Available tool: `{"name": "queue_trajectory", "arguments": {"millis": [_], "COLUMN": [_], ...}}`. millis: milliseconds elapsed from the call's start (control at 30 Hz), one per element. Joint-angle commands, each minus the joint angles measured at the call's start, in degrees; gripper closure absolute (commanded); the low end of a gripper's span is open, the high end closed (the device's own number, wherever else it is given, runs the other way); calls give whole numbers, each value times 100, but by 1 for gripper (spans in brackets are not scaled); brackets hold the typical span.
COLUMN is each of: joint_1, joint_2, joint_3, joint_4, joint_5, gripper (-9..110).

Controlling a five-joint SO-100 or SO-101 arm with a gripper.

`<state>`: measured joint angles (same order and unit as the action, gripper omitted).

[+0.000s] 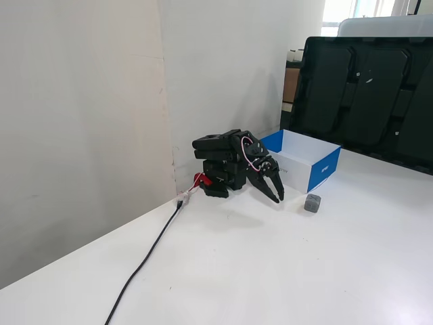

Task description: Pick the gray block and keep it in the box.

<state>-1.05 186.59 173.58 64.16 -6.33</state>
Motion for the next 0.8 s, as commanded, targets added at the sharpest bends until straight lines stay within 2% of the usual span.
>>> {"name": "queue_trajectory", "arguments": {"millis": [0,767], "joint_1": [-53,-264], "joint_2": [984,984], "joint_3": [44,-70], "joint_4": [9,141], "joint_5": [0,-132], "gripper": [101,101]}}
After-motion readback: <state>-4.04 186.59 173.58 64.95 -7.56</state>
